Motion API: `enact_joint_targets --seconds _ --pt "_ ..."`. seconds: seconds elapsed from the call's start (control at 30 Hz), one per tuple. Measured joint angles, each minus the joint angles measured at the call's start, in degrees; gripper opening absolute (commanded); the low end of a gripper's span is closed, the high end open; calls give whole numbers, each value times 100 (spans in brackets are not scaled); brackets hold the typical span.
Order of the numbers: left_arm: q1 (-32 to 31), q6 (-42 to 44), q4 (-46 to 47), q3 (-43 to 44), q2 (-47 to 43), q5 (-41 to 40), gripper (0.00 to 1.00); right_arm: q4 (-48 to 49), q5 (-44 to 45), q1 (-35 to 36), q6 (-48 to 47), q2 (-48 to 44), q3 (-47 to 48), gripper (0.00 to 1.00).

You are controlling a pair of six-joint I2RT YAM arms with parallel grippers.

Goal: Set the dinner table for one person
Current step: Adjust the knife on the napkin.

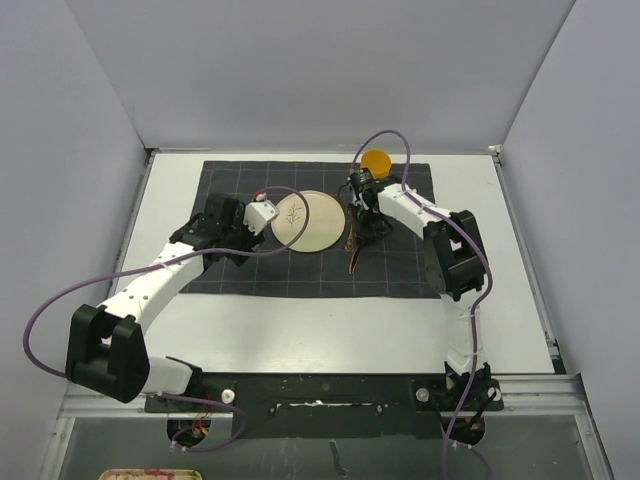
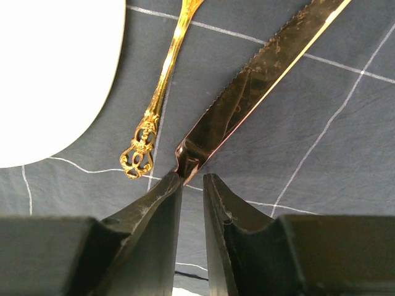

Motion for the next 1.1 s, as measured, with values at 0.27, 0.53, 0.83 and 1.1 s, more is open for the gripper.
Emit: enact_joint_targets --seconds 0.27,0.53,0.83,1.1 --pt "0 0 33 0 0 0 55 2 -48 2 -24 7 50 25" --pt "0 4 31 0 0 0 55 9 -50 31 -24 50 50 26" --pt "0 61 26 -68 0 0 55 13 24 142 -35 151 63 32" --pt "0 114 15 -68 0 2 55 -13 247 254 -50 210 129 20"
